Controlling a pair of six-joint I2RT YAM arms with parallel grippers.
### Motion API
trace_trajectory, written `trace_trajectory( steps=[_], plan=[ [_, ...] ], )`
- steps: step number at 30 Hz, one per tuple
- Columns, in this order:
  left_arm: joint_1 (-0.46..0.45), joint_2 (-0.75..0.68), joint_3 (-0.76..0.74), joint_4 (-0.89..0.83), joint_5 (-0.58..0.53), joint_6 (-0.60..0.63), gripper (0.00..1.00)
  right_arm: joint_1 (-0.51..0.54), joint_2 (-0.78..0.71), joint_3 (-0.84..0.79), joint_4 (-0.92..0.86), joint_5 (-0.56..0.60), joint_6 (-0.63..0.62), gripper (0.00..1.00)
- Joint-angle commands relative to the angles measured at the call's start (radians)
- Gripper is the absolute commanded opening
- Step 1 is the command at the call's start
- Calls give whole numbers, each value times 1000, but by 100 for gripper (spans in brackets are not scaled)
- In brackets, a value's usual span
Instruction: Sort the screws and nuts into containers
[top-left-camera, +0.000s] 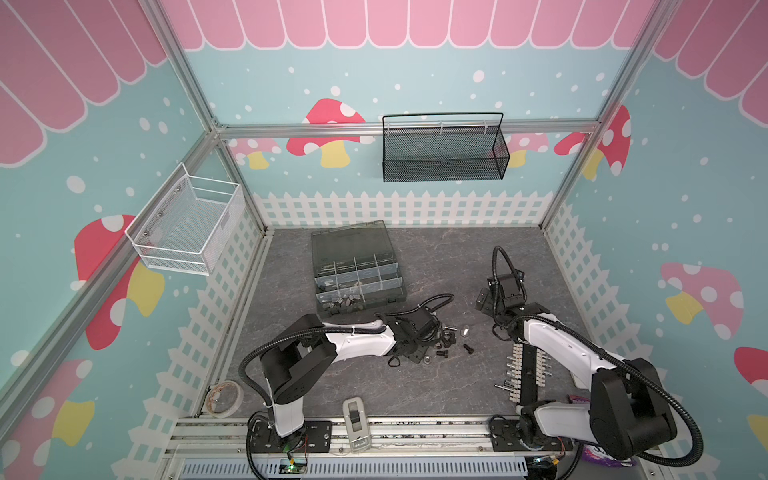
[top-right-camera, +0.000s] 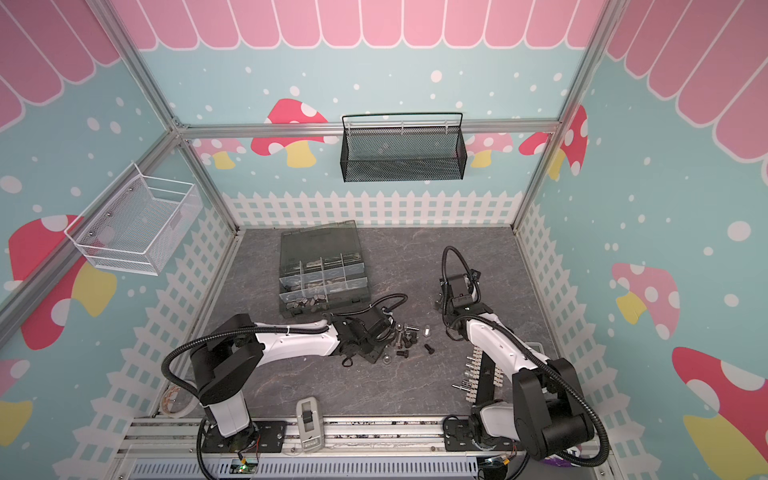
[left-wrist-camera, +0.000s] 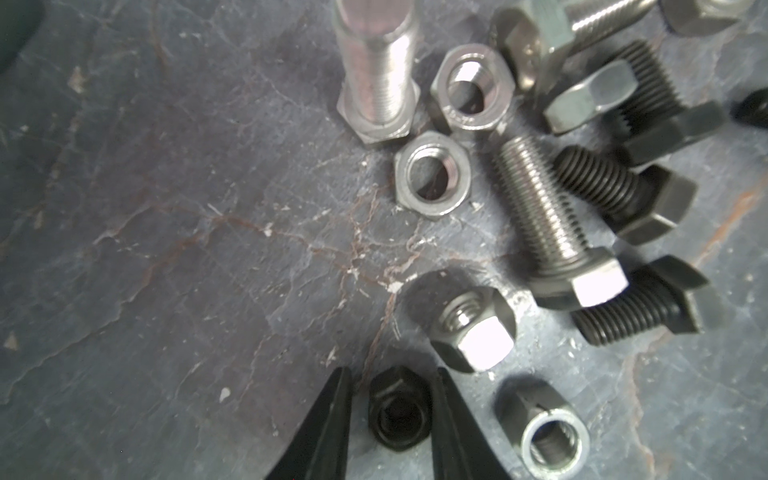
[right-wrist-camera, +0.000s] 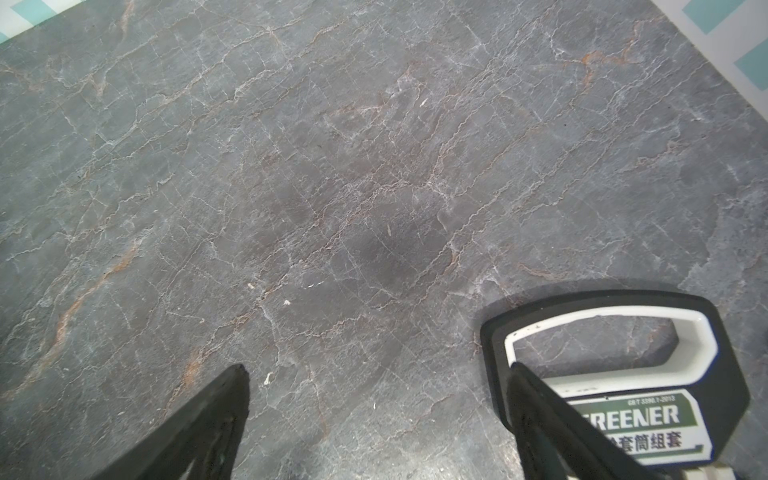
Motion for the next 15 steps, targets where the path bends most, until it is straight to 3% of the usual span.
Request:
trace_trajectory(
  steps=[1, 5, 15],
  plan=[
    [-2, 34, -11, -84, 40, 10, 27, 6, 5, 7, -12, 9, 23, 97],
    [-3, 11, -15, -89, 44, 0, 21, 6, -1, 2, -11, 13, 23, 97],
    [22, -63, -18, -96, -23, -47, 18, 6, -7, 0, -12, 8, 22, 97]
  ],
)
